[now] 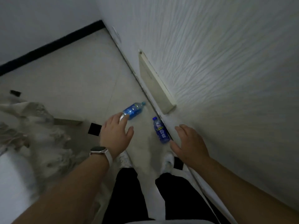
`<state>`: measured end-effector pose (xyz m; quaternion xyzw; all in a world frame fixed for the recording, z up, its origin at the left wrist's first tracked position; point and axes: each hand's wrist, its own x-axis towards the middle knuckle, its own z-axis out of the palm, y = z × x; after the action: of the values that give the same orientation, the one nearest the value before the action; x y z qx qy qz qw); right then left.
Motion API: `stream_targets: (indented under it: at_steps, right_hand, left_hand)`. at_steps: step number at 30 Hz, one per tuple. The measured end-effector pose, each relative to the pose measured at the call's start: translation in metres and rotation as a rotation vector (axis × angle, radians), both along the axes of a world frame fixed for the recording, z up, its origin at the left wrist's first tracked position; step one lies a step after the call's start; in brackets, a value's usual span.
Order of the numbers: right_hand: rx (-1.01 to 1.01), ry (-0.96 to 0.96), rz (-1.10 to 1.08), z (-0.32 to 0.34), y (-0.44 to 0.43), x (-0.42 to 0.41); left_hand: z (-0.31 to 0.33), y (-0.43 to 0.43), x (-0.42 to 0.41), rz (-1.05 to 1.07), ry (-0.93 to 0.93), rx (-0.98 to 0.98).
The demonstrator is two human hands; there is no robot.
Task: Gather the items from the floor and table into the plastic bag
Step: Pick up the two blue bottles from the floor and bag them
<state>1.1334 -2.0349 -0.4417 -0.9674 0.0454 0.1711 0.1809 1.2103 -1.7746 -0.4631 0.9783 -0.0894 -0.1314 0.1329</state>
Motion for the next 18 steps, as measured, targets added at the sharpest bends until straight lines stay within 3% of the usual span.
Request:
stream_targets:
  at_steps: [4, 10, 18]
  right_hand:
    - [0.022, 0.009, -0.087, -0.069, 0.014, 0.023]
    - [0.107, 0.139, -0.255, -0.232, 0.040, 0.039]
    - [0.013, 0.235, -0.348, -0.445, 0.028, 0.036]
  left_hand:
    - [-0.078, 0.010, 0.039, 0.004, -0.033, -0.066]
    - [-0.238, 0.027, 0.058, 0.100, 0.058, -0.082]
    - [-0.440, 0.030, 0.081, 0.189, 0.137, -0.149]
